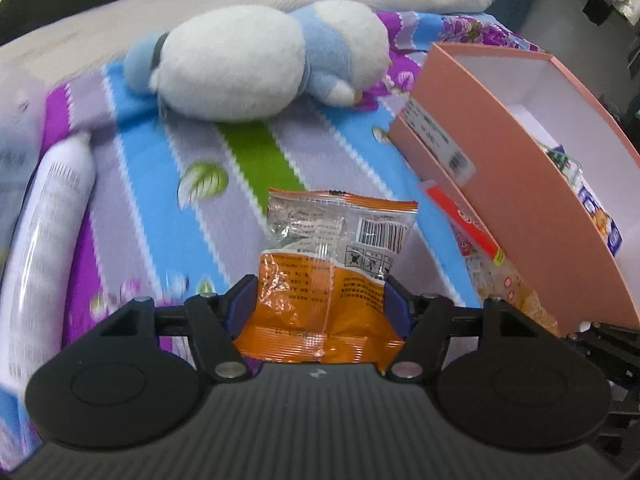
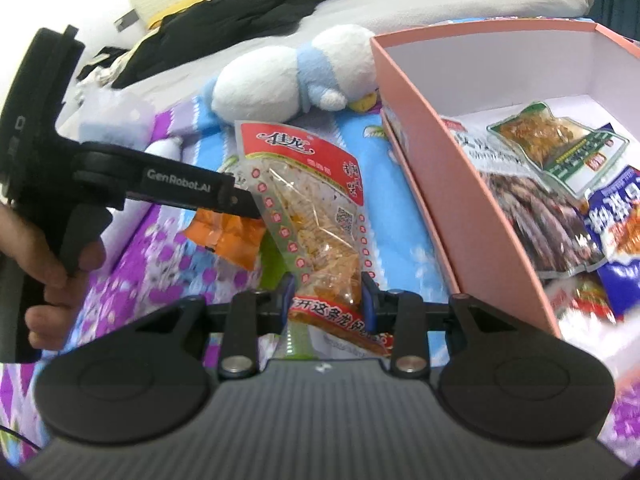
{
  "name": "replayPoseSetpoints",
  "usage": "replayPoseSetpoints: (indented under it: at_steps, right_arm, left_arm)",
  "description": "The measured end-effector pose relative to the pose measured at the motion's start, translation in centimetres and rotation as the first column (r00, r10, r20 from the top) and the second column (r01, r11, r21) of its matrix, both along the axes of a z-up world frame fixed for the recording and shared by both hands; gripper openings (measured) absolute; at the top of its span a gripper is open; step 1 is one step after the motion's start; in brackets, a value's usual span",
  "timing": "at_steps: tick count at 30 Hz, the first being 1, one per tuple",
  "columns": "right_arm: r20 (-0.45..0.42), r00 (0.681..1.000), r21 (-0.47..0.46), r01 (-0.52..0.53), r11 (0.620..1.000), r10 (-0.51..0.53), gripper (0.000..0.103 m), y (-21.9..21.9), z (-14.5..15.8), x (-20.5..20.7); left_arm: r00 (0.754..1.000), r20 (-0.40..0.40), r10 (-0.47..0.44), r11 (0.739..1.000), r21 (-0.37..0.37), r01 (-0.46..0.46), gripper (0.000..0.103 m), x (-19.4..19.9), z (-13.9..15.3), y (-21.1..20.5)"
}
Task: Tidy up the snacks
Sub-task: 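Lift the orange packet with the left gripper while the right gripper carries the red pack over the box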
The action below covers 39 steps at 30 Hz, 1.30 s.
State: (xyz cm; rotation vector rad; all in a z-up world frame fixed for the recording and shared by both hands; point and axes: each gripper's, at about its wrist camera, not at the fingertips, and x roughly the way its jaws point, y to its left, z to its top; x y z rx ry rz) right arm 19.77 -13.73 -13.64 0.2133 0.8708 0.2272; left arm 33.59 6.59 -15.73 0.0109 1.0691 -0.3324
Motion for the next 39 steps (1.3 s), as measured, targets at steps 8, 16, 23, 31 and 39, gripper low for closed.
replayPoseSetpoints:
  at_steps: [8, 16, 23, 31, 39]
  right_arm:
    - [-0.002, 0.999, -0.019, -0.045, 0.999, 0.045, 0.035, -0.2, 0.5, -4.4]
    - [0.006, 0.996, -0.038, -0.088, 0.995, 0.088, 0.035, -0.7, 0.9, -7.5]
    - [0.013, 0.993, -0.051, -0.116, 0.992, 0.117, 0.035, -1.0, 1.3, -9.1]
    - [0.016, 0.990, -0.065, -0.136, 0.989, 0.137, 0.035, -1.3, 2.1, -10.2]
    - [0.055, 0.987, -0.070, -0.150, 0.986, 0.154, 0.035, -1.8, 4.3, -10.6]
  left_arm:
    - [0.994, 0.000, 0.112, 0.994, -0.013, -0.112, 0.071, -7.2, 0.6, 1.4]
    - [0.957, -0.018, 0.291, 0.955, -0.064, -0.291, 0.071, -13.8, 0.6, 3.3]
    - [0.914, -0.011, 0.405, 0.909, -0.104, -0.404, 0.071, -18.1, 1.3, 3.3]
    - [0.887, -0.037, 0.459, 0.882, -0.100, -0.461, 0.071, -20.6, 0.9, 2.2]
    - [0.862, -0.027, 0.505, 0.853, -0.137, -0.504, 0.071, -21.8, 3.4, 2.4]
